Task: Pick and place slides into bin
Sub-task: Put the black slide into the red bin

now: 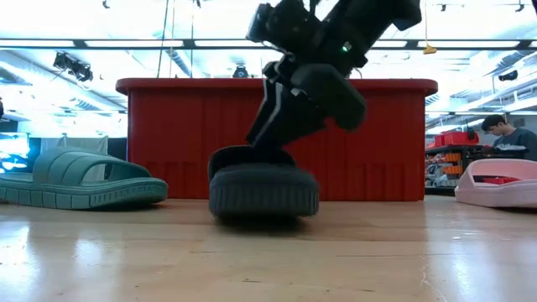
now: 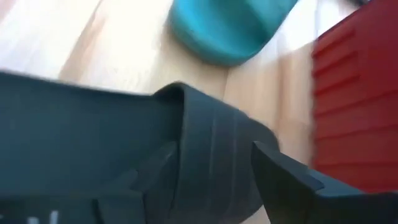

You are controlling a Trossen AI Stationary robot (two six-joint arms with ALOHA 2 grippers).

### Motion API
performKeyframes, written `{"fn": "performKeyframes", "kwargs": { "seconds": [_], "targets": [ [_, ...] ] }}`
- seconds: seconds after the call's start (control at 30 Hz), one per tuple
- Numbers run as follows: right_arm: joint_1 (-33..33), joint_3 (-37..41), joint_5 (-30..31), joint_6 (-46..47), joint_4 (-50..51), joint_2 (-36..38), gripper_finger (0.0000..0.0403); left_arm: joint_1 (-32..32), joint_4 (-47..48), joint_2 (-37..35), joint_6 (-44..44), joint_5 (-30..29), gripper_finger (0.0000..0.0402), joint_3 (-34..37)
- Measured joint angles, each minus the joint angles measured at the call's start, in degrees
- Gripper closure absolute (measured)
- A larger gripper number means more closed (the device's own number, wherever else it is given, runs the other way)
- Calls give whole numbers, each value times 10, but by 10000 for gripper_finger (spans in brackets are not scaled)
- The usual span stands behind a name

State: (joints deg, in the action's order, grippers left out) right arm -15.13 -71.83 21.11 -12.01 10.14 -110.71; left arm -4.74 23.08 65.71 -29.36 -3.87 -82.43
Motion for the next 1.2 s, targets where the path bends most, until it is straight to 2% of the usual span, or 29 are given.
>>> {"fn": "performKeyframes", "kwargs": {
  "seconds": [0.33, 0.57, 0.83, 0.93, 1.1, 1.2],
  "targets": [
    [25, 0, -7, 6, -8, -3, 227, 0, 0, 0, 0, 0, 294, 0],
    [40, 0, -36, 30, -18, -24, 242, 0, 0, 0, 0, 0, 294, 0],
    [36, 0, 10, 17, -25, -33, 253, 0, -1, 0, 0, 0, 294, 0],
    [36, 0, 13, 19, -27, -29, 281, 0, -1, 0, 0, 0, 294, 0],
    [34, 0, -1, 63, -19, -23, 375, 0, -1, 0, -2, 0, 294, 0],
    [27, 0, -4, 75, -6, -1, 387, 0, 0, 0, -19, 0, 294, 0]
  ]
}}
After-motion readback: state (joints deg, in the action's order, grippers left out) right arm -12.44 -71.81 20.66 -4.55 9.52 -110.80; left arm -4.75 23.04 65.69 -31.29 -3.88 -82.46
